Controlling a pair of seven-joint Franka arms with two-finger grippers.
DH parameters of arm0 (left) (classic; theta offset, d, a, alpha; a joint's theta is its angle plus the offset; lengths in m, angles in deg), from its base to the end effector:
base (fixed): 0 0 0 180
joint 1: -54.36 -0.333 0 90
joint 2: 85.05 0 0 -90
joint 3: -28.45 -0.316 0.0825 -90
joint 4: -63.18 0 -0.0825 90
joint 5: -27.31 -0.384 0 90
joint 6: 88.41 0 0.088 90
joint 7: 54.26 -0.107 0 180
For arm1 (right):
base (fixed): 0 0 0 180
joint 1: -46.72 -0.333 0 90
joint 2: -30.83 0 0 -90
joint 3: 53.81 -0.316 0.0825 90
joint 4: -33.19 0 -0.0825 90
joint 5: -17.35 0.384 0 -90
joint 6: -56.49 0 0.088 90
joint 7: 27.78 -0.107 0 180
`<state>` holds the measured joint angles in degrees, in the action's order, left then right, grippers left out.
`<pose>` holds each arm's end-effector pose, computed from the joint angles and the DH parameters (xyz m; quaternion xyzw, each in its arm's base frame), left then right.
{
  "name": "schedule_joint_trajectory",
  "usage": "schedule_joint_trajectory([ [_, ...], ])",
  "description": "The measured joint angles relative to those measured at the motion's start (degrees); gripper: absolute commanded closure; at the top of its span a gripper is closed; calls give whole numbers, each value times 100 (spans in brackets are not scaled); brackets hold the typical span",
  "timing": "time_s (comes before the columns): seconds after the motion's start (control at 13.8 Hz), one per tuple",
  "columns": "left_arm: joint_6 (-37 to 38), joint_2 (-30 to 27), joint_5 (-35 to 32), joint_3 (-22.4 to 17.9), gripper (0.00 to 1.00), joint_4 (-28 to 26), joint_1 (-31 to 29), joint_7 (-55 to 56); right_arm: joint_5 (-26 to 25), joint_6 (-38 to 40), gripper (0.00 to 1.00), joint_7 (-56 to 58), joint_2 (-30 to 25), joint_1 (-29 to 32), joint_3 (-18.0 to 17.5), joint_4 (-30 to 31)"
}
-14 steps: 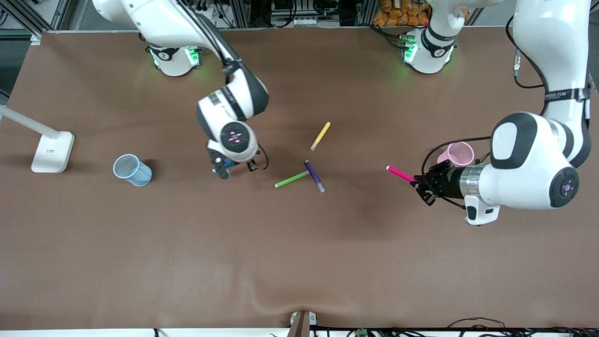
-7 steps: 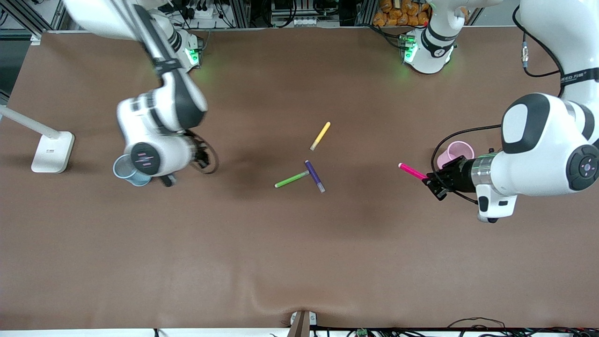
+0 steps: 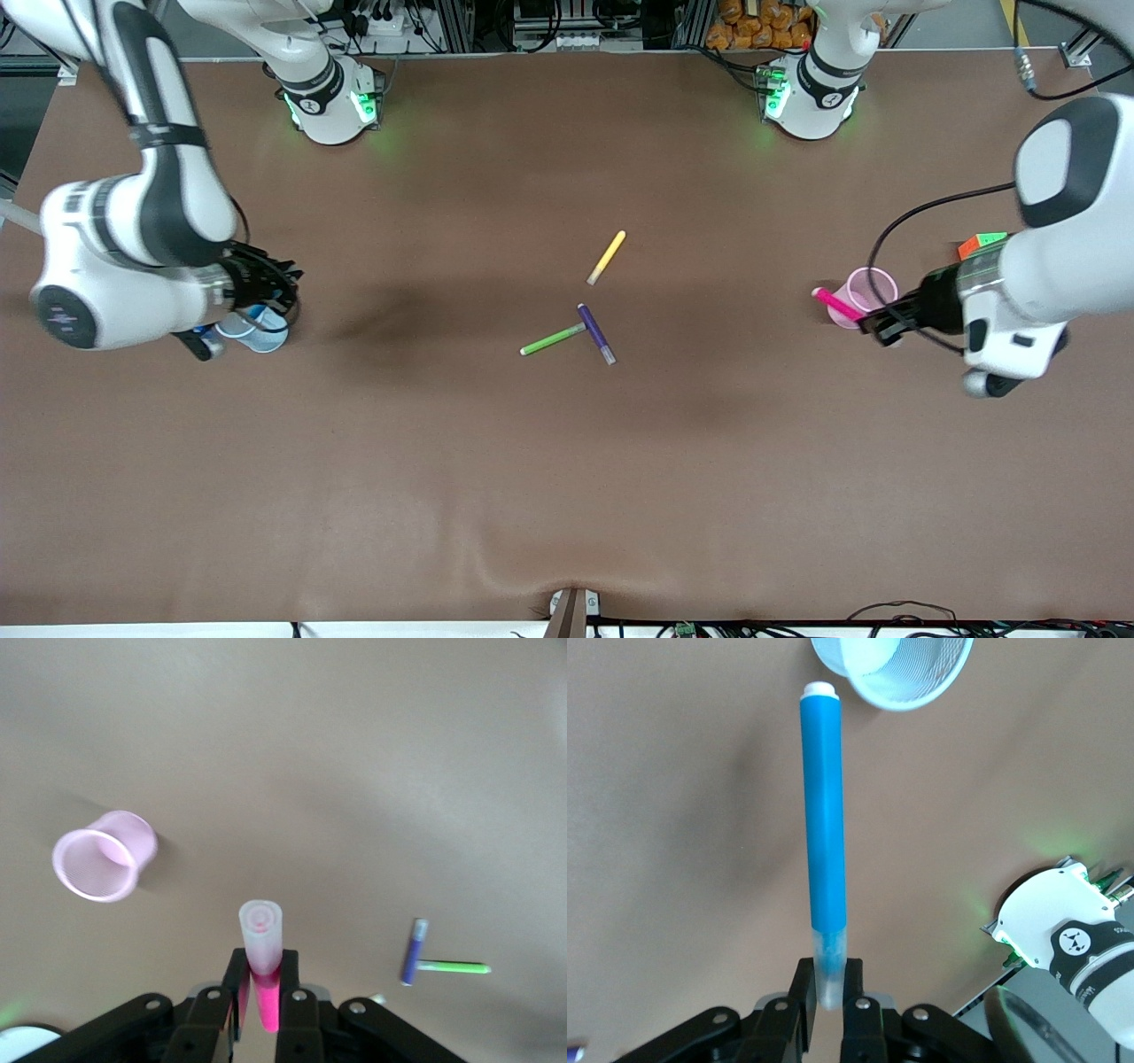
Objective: Place pink and blue markers in matching cups
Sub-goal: 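Carry the pink marker and blue marker toward their matching cups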
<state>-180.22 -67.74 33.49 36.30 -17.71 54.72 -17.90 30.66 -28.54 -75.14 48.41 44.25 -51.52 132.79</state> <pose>0.6333 -0.0909 0.5235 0.9643 0.2485 -0.0782 0.0480 0.5722 0.0296 0.3724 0.8661 -0.4034 -0.2950 0.0122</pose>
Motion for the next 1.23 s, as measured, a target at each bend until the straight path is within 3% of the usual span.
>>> schedule_joint_trajectory([
  [0.22, -4, -226, -209, -6, 100, -297, -277, -594, 270, 120, 100, 746, 30, 664, 5, 21],
  [0.51, -333, -520, -305, -12, 100, -863, -708, -1261, 577, 169, 100, 1342, 242, 1092, 1, 110],
  [0.94, -1597, -1216, -630, -1, 100, -2454, -937, -1591, 806, 230, 100, 1781, 634, 1394, -3, 181],
  [1.16, -2023, -1498, -683, -6, 100, -2999, -1218, -2123, 814, 225, 100, 2117, 822, 1570, -2, 184],
  [1.23, -2115, -1552, -684, -9, 100, -3114, -1325, -2288, 836, 225, 75, 2181, 878, 1622, -2, 185],
])
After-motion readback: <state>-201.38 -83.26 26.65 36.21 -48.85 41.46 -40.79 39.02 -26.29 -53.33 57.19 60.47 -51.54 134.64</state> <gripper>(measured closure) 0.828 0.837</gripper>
